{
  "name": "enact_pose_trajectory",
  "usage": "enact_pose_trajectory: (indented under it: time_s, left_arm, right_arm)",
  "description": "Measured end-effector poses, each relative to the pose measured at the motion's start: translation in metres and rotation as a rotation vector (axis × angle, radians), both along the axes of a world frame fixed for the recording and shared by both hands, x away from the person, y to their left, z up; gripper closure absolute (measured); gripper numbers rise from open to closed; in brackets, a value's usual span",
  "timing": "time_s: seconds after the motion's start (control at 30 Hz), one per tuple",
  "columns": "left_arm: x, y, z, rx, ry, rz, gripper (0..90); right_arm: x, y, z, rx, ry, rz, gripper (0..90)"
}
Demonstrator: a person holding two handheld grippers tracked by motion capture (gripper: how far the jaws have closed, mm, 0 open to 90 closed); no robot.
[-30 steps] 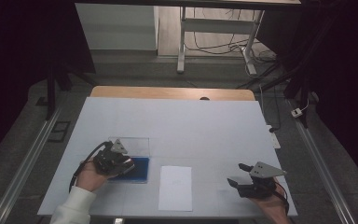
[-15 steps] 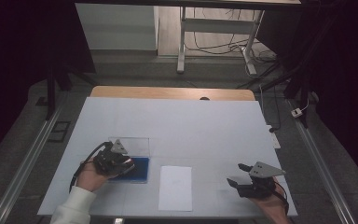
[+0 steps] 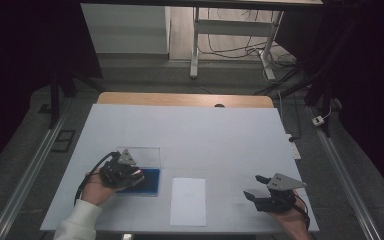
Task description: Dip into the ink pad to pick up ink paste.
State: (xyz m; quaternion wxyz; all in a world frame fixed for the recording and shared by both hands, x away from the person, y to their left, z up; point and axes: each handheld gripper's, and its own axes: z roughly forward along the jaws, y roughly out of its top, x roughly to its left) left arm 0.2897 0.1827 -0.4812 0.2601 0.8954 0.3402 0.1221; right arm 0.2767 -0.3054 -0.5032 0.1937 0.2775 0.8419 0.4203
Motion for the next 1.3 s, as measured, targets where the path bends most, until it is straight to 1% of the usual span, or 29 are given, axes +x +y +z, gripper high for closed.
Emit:
enact_pose_trajectory:
  time_s: [0.03, 0.1, 0.13, 0.2, 0.23, 0.3, 0.33, 0.4, 0.43, 0.5, 0.57, 0.6, 0.63, 0.67, 0.7, 0.77, 0.8, 0.83, 0.93, 0.97, 1.13, 1.27, 1.3]
  left_arm:
    - [-0.001, -0.002, 0.003, 0.006, -0.009, -0.007, 70.6]
    - [-0.003, -0.004, 0.008, -0.035, -0.012, -0.024, 70.6]
    - [-0.004, -0.005, 0.011, -0.038, -0.014, -0.028, 70.6]
    - [-0.005, -0.005, 0.016, -0.032, -0.027, -0.025, 70.5]
    - [-0.005, -0.005, 0.016, -0.032, -0.027, -0.025, 70.5]
    - [-0.008, -0.003, 0.021, -0.048, -0.035, -0.030, 70.5]
    - [-0.010, -0.003, 0.023, -0.050, -0.040, -0.031, 70.5]
    - [-0.012, -0.002, 0.027, -0.055, -0.056, -0.034, 70.4]
    - [-0.013, -0.001, 0.029, -0.063, -0.061, -0.033, 70.4]
    - [-0.015, 0.001, 0.034, -0.080, -0.074, -0.038, 70.4]
    - [-0.017, 0.003, 0.037, -0.085, -0.092, -0.026, 70.3]
    - [-0.017, 0.003, 0.037, -0.085, -0.092, -0.026, 70.3]
    - [-0.018, 0.006, 0.040, -0.093, -0.110, -0.003, 70.3]
    - [-0.018, 0.006, 0.040, -0.093, -0.110, -0.003, 70.3]
    - [-0.019, 0.008, 0.042, -0.102, -0.121, 0.007, 70.3]
    - [-0.019, 0.009, 0.043, -0.111, -0.127, 0.011, 70.2]
    - [-0.019, 0.009, 0.043, -0.112, -0.128, 0.011, 70.2]
    - [-0.019, 0.009, 0.043, -0.112, -0.128, 0.011, 70.2]
    - [-0.020, 0.011, 0.045, -0.117, -0.144, 0.024, 70.0]
    - [-0.020, 0.012, 0.045, -0.118, -0.149, 0.026, 70.0]
    - [-0.020, 0.017, 0.045, -0.127, -0.144, 0.030, 70.0]
    - [-0.018, 0.019, 0.042, -0.135, -0.125, 0.025, 70.1]
    - [-0.017, 0.019, 0.040, -0.137, -0.117, 0.025, 70.1]
  right_arm:
    - [0.000, 0.000, 0.000, 0.006, 0.000, 0.000, 27.8]
    - [0.001, 0.000, 0.000, 0.004, 0.002, 0.001, 27.8]
    - [0.001, -0.001, 0.000, 0.003, 0.001, 0.004, 27.9]
    - [0.001, -0.002, 0.000, -0.003, 0.000, -0.003, 27.9]
    - [0.001, -0.002, 0.000, -0.003, 0.000, -0.003, 27.9]
    - [0.001, -0.003, -0.001, 0.008, -0.002, -0.006, 27.9]
    - [0.000, -0.004, 0.000, -0.002, -0.003, -0.011, 27.9]
    - [0.000, -0.003, 0.000, -0.002, -0.003, -0.011, 28.0]
    - [0.001, -0.003, -0.001, 0.008, -0.002, -0.006, 28.0]
    - [0.000, -0.003, -0.001, 0.005, 0.003, -0.005, 28.0]
    - [0.001, -0.003, -0.001, 0.002, 0.004, -0.004, 28.0]
    - [0.001, -0.003, -0.001, 0.003, 0.004, -0.005, 28.0]
    - [0.001, -0.003, -0.001, 0.005, 0.000, -0.006, 28.0]
    - [0.001, -0.003, -0.001, 0.006, 0.002, -0.008, 28.0]
    - [0.001, -0.003, -0.001, 0.005, 0.001, -0.008, 28.0]
    - [0.001, -0.004, 0.000, -0.004, 0.001, -0.013, 28.1]
    - [0.001, -0.004, -0.001, 0.004, 0.002, -0.006, 28.0]
    - [0.001, -0.003, -0.001, 0.002, 0.002, -0.006, 28.0]
    - [0.001, -0.003, -0.001, 0.004, 0.000, -0.007, 28.0]
    - [0.000, -0.004, -0.001, -0.006, 0.002, -0.012, 28.0]
    - [0.001, -0.004, -0.001, 0.002, 0.002, -0.006, 28.1]
    - [0.001, -0.004, -0.001, -0.007, 0.001, -0.011, 28.0]
    - [0.001, -0.003, -0.001, 0.003, 0.002, -0.007, 28.1]
